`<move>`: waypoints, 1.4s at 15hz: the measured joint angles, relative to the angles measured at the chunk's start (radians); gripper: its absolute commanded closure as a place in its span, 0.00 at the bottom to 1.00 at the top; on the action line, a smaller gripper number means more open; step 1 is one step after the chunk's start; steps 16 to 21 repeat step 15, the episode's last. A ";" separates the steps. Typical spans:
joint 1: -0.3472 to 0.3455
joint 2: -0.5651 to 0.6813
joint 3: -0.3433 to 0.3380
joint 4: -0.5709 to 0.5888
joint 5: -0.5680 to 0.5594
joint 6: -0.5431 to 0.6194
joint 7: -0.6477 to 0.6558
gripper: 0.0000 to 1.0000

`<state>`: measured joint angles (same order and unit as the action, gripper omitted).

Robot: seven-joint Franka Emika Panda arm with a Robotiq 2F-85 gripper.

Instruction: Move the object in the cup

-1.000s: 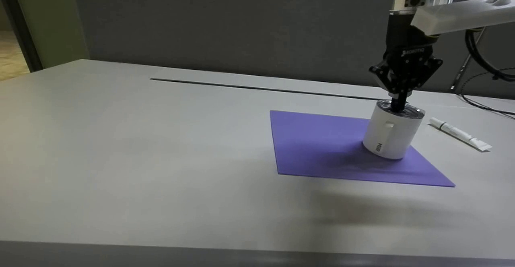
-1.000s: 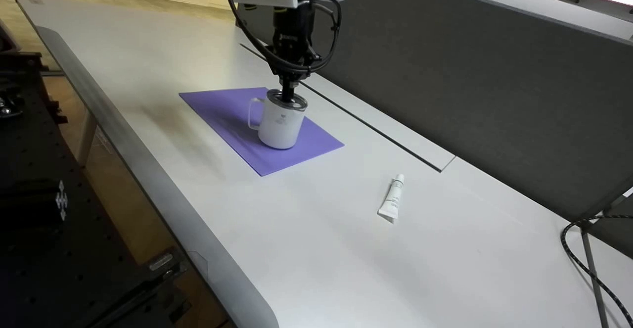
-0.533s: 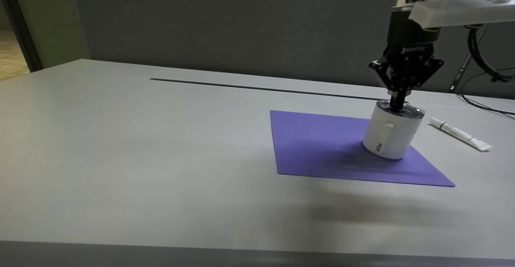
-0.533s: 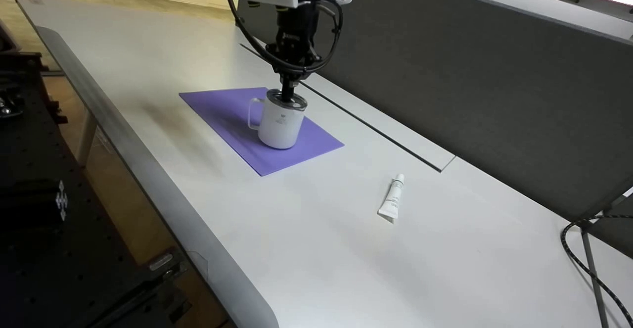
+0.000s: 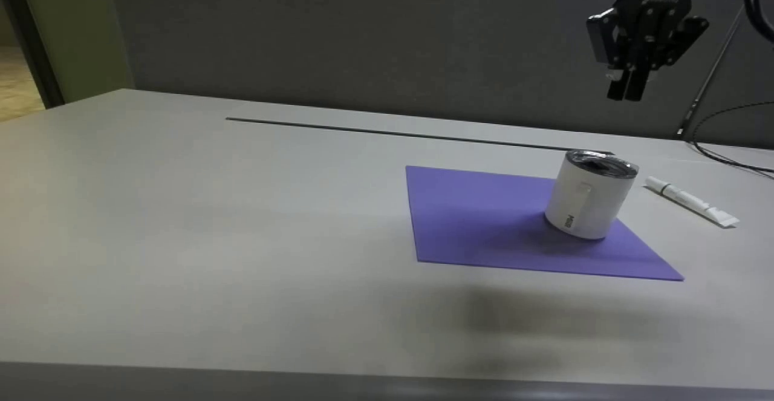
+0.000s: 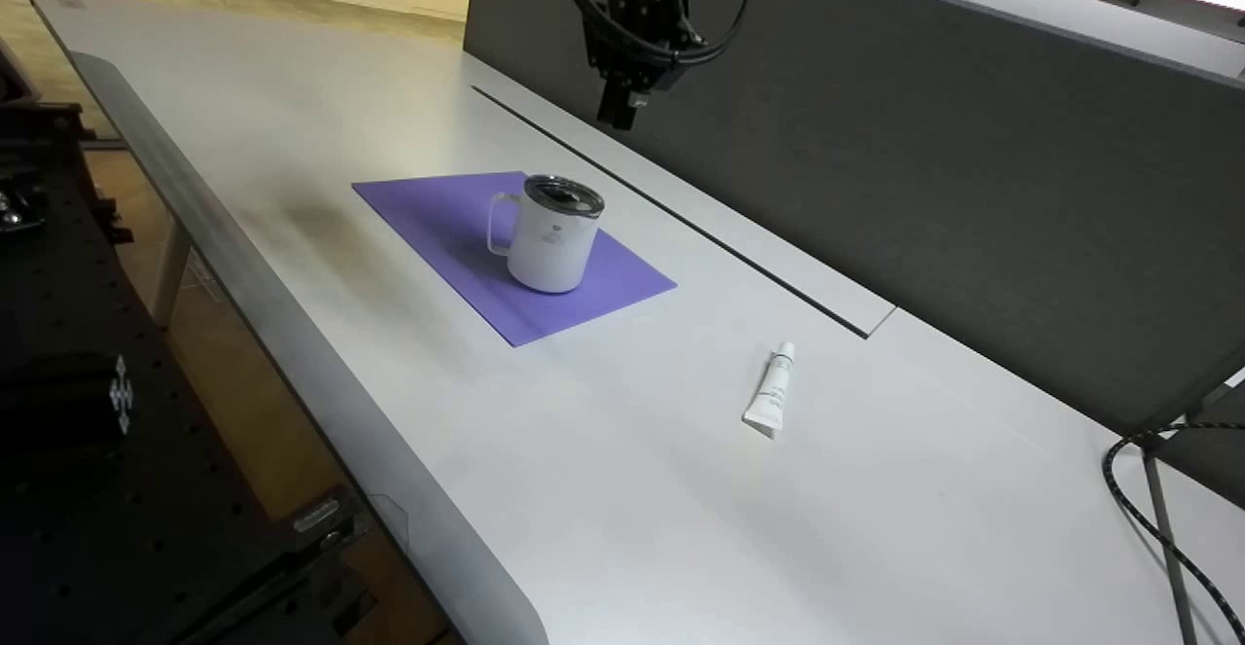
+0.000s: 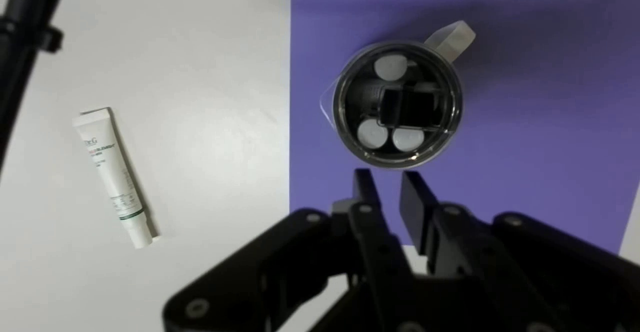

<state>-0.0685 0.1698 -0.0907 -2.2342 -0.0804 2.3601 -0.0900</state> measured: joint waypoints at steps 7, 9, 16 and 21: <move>-0.029 -0.036 -0.004 0.051 0.001 -0.144 -0.045 0.02; -0.030 -0.036 -0.006 0.056 0.001 -0.157 -0.050 0.00; -0.030 -0.035 -0.006 0.059 0.003 -0.158 -0.051 0.00; -0.030 -0.035 -0.006 0.059 0.003 -0.158 -0.051 0.00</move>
